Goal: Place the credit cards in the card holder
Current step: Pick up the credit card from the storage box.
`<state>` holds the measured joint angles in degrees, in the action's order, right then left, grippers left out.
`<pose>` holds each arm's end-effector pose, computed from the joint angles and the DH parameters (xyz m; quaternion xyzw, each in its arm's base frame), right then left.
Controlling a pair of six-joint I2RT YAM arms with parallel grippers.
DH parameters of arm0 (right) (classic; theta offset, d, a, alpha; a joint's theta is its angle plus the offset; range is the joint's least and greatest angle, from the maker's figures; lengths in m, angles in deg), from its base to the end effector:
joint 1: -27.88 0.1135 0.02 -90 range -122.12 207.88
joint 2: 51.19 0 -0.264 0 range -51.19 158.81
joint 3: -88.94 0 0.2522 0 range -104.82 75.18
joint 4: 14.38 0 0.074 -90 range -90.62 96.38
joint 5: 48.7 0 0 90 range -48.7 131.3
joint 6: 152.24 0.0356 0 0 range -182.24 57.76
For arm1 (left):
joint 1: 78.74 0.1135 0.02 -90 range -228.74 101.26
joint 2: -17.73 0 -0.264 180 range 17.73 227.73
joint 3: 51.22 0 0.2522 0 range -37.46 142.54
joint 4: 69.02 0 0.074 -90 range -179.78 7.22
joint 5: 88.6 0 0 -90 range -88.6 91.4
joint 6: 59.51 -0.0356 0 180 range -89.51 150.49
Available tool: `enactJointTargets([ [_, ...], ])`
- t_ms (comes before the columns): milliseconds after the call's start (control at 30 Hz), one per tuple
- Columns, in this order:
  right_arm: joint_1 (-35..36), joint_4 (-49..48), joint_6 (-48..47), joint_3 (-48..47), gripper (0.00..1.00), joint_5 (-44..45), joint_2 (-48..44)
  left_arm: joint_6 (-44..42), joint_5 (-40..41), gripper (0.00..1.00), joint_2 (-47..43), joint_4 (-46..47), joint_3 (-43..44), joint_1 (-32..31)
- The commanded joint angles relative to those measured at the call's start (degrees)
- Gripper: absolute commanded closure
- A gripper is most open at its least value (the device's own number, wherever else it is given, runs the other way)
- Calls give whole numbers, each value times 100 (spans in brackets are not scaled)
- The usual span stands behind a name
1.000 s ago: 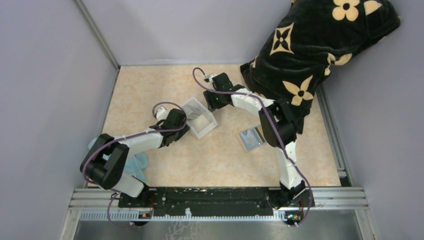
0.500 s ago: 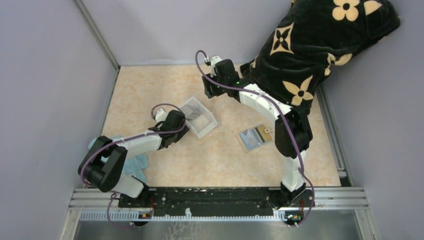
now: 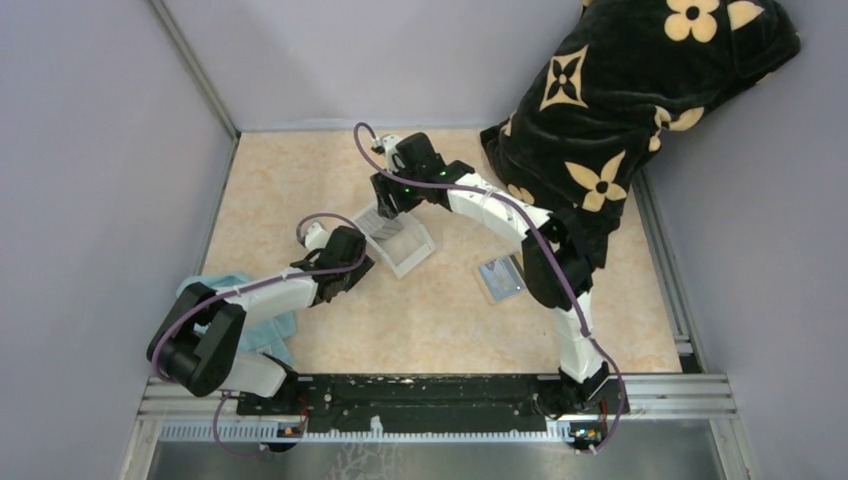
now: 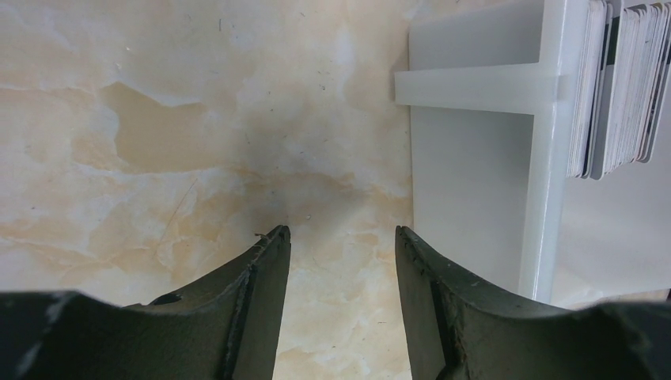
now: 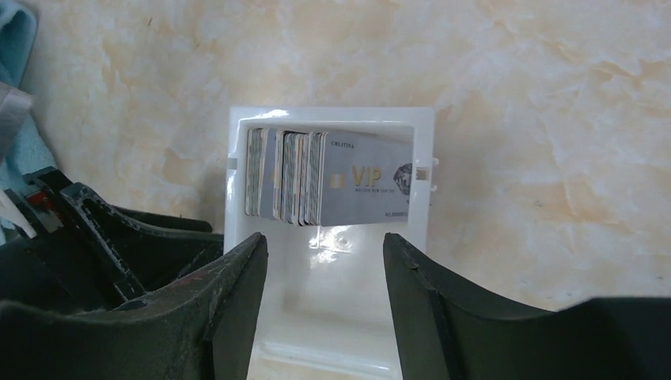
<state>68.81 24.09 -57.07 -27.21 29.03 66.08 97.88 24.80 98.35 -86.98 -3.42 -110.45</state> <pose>0.3554 0.3182 0.2739 -0.3195 0.8422 0.2548 0.3518 0.2255 -0.1227 0.1546 -0.3474 0.8572 -0.1262 0.3586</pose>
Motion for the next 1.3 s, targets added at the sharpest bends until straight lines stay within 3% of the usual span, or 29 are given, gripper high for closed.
enactJointTargets([
  [0, 38, 65, 34, -515, 44, -259, 292, 20, 26, 41, -79, -6, -90, 35],
  [633, 56, 409, 163, -1622, 46, -457, 1519, -111, -133, 41, 105, 234, -108, 222],
  [933, 19, 294, 571, -1446, 49, -676, 1579, -197, -172, 41, 182, 282, -40, 292],
  [1267, -67, -146, 1132, -906, 63, -1125, 1346, -280, -265, 41, 274, 320, 40, 325],
])
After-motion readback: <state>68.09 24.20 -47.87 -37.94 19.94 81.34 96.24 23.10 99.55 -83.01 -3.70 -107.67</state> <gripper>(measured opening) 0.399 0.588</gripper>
